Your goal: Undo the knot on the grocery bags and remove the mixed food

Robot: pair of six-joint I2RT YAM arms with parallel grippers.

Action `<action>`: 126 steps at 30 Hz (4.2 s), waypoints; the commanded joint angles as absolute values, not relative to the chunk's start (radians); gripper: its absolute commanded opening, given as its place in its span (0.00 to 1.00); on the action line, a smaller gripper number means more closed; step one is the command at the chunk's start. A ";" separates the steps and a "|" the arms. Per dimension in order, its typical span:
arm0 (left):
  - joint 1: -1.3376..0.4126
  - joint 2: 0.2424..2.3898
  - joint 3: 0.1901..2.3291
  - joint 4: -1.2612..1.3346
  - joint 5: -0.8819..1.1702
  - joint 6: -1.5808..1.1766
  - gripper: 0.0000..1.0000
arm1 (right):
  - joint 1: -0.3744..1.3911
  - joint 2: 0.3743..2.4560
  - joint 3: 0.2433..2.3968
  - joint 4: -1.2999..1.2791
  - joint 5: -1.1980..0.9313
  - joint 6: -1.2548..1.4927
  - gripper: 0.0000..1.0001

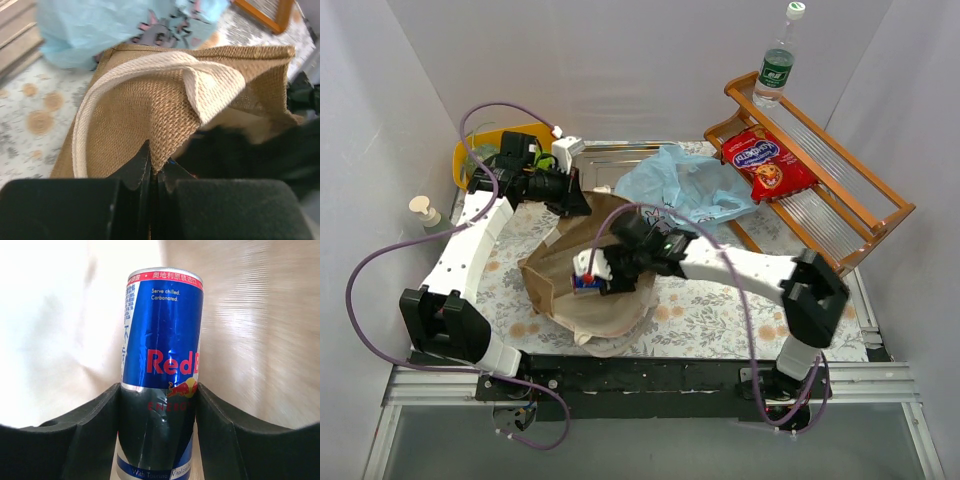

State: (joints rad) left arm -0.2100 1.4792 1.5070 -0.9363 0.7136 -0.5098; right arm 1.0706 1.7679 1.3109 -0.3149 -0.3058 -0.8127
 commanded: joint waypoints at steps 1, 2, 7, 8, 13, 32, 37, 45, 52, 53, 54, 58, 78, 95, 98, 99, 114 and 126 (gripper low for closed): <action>-0.108 1.469 1.491 -0.790 0.641 -0.491 0.00 | 0.919 1.452 1.319 -0.214 -0.606 -0.651 0.01; -0.089 1.482 1.503 -0.788 0.652 -0.491 0.14 | 0.898 1.412 1.281 -0.172 -0.636 -0.584 0.01; 0.043 1.494 1.576 -0.633 0.920 -0.657 0.98 | 0.816 1.252 1.276 -0.046 -0.601 -0.434 0.01; 0.054 1.468 1.556 -0.555 0.945 -0.714 0.98 | 0.796 1.237 1.276 -0.016 -0.591 -0.392 0.01; 0.061 1.335 1.419 -0.087 1.087 -0.981 0.98 | 0.640 1.215 1.305 0.198 -0.477 -0.102 0.01; -0.170 1.614 1.833 0.025 1.085 -1.295 0.98 | 0.584 1.496 1.652 0.377 -0.433 0.011 0.01; -0.187 1.653 1.859 0.101 1.075 -1.333 0.98 | 0.630 1.505 1.646 0.377 -0.454 0.003 0.01; -0.261 1.681 1.878 0.123 1.101 -1.263 0.80 | 0.696 1.551 1.663 0.367 -0.437 -0.051 0.01; -0.265 1.669 1.841 0.104 1.141 -1.169 0.18 | 0.707 1.551 1.634 0.360 -0.405 -0.063 0.01; -0.265 1.664 1.826 0.107 1.146 -1.163 0.05 | 0.707 1.548 1.629 0.360 -0.402 -0.066 0.01; -0.267 1.658 1.803 0.116 1.149 -1.157 0.03 | 0.707 1.545 1.631 0.359 -0.399 -0.077 0.01; -0.267 1.666 1.802 0.092 1.137 -1.065 0.00 | 0.707 1.516 1.611 0.293 -0.451 -0.150 0.43; -0.643 2.192 2.514 -0.061 0.910 -0.759 0.00 | 0.652 0.836 1.101 -0.497 -0.278 -0.593 0.97; -0.703 1.907 2.062 -0.199 0.793 -0.447 0.00 | 0.474 1.023 1.494 -0.350 -0.146 -0.359 0.79; -0.703 1.823 1.948 -0.161 0.804 -0.420 0.00 | 0.462 1.054 1.499 -0.304 -0.124 -0.324 0.74; -0.704 1.806 1.901 -0.137 0.804 -0.419 0.00 | 0.457 1.063 1.497 -0.293 -0.092 -0.302 0.73; -0.735 1.570 1.502 -0.130 0.805 -0.367 0.00 | 0.374 1.109 1.445 -0.316 -0.105 -0.112 0.88; -0.836 1.571 1.108 0.262 0.790 -0.589 0.00 | 0.351 0.956 1.286 -0.403 -0.232 -0.297 0.90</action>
